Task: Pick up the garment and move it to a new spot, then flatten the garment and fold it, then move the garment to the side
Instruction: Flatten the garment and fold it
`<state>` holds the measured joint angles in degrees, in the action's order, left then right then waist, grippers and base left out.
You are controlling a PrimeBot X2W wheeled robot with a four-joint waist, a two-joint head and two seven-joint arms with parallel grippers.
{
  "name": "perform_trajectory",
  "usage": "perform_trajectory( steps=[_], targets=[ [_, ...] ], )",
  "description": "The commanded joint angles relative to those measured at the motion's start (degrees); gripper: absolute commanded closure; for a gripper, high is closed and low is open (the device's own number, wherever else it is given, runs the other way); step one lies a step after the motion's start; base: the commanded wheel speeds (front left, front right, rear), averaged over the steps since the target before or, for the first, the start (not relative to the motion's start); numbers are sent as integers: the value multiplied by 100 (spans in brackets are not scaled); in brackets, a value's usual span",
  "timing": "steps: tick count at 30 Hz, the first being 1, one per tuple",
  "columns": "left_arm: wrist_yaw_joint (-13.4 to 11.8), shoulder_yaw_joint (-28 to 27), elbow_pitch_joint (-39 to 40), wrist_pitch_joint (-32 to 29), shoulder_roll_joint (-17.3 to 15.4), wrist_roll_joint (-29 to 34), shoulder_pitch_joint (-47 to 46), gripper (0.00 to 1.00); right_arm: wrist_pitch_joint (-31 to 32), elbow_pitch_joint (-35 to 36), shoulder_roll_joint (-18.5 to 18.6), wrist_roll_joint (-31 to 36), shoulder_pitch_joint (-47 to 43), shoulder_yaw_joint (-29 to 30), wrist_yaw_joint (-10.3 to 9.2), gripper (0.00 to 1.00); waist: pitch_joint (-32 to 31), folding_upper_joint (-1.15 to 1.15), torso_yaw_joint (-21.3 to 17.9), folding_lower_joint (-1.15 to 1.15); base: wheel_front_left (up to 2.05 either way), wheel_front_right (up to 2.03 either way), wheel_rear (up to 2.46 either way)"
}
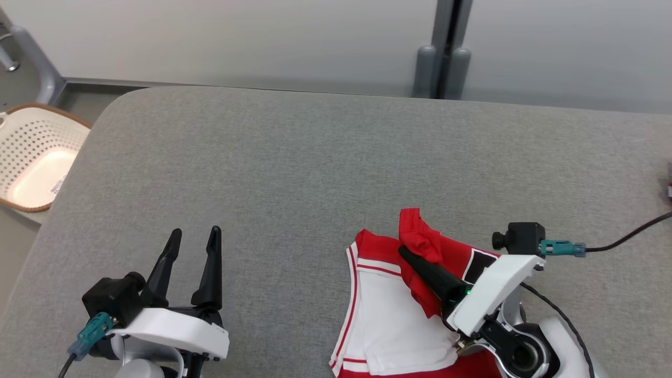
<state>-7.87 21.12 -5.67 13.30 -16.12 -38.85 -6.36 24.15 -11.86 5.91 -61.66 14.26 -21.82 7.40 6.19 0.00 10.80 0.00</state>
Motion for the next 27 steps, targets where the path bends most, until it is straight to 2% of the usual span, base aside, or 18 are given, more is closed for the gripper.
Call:
perform_trajectory(
  steps=[1, 7, 8, 9, 10, 14, 18, 23, 26, 27],
  targets=[
    [21, 9, -25, 10, 6, 8, -114, 0, -52, -158, -19, 22, 105, -32, 16, 100, 66, 0, 233, 0, 0, 0, 0],
    [52, 27, -115, 40, 57, -6, -149, 0, -184, -1036, -138, 93, 409, -225, 16, 100, 121, 0, 425, 0, 0, 0, 0],
    [52, 21, -124, 40, 61, -11, -147, 0, -216, -1108, -157, 97, 460, -260, 16, 80, 126, 0, 426, 0, 0, 0, 0],
    [48, 9, -134, 49, 61, -17, -143, 0, -232, -1156, -172, 71, 497, -315, 16, 45, 130, 0, 414, 0, 0, 0, 0],
    [39, -6, -143, 58, 56, -22, -135, 0, -217, -1173, -188, 42, 531, -399, 16, 0, 127, 0, 389, 0, 0, 0, 0],
    [34, -25, -169, 72, 58, -29, -130, 0, -274, -987, -164, -73, 654, -590, 16, 0, 81, 0, 205, 0, 0, 0, 0],
    [23, -58, -177, 88, 39, -39, -121, 0, -474, -495, 37, -100, 719, -715, 16, 0, 13, 0, -50, 0, 0, 0, 0],
    [-29, -161, -146, 115, 10, -47, -56, 0, -1000, 224, 542, 56, 710, -470, 15, 0, -56, 0, -358, 0, 0, 0, 0],
    [-21, -225, -99, 141, 16, -32, -16, 0, -1384, 389, 1011, 448, 572, -158, 15, 0, -84, 0, -463, 0, 0, 0, 0],
    [-21, -225, -99, 141, 16, -32, -16, 0, -1384, 389, 1011, 448, 572, -158, 15, 0, -84, 0, -463, 0, 0, 0, 0]
  ],
)
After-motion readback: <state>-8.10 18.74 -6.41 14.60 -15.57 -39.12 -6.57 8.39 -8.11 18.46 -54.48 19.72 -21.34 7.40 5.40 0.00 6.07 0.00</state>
